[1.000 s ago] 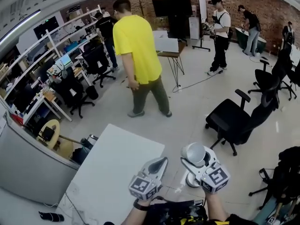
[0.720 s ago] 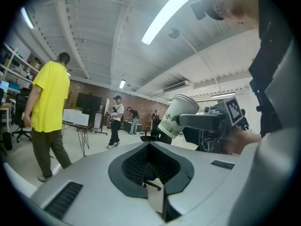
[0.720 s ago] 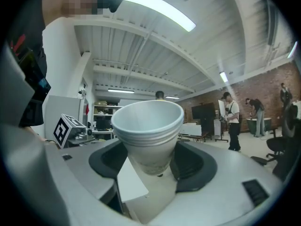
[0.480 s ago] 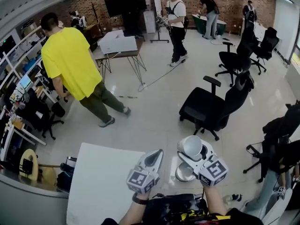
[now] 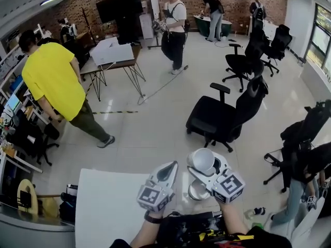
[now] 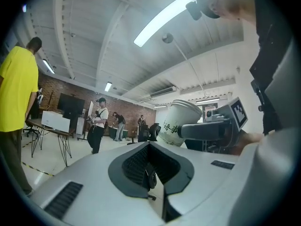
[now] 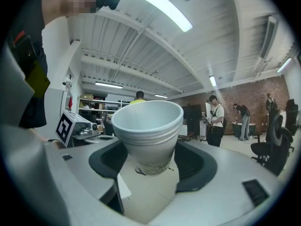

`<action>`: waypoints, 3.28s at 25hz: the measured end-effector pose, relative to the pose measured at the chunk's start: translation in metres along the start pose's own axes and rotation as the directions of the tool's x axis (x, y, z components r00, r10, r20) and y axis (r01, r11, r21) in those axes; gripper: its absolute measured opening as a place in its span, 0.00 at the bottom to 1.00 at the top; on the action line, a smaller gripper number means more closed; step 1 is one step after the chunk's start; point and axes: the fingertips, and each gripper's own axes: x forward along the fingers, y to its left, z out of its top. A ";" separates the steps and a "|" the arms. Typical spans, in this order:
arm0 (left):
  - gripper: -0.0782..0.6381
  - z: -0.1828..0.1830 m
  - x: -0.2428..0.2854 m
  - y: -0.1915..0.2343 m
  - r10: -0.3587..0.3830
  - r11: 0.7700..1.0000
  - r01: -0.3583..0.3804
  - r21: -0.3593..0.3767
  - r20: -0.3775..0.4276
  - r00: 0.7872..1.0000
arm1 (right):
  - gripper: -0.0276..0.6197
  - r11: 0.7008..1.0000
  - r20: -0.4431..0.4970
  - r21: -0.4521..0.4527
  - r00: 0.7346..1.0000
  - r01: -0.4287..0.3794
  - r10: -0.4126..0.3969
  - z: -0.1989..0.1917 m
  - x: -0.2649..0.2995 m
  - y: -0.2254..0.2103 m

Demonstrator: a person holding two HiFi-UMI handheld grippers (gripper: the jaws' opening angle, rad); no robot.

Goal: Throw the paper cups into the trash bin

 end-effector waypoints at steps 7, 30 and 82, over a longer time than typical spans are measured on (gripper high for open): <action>0.13 -0.001 0.021 -0.011 -0.011 1.000 0.010 -0.005 -0.035 0.999 | 0.54 1.000 0.011 -0.009 1.000 0.030 -0.030 -0.001 -0.012 -0.024; 0.13 -0.001 0.039 -0.016 -0.033 0.999 0.033 -0.004 -0.029 0.999 | 0.54 0.998 0.014 0.019 0.998 0.053 -0.054 -0.009 -0.021 -0.046; 0.13 -0.115 0.062 -0.039 -0.177 0.959 0.130 -0.251 -0.171 0.969 | 0.54 0.942 -0.255 0.331 0.967 0.057 0.031 -0.175 -0.022 -0.053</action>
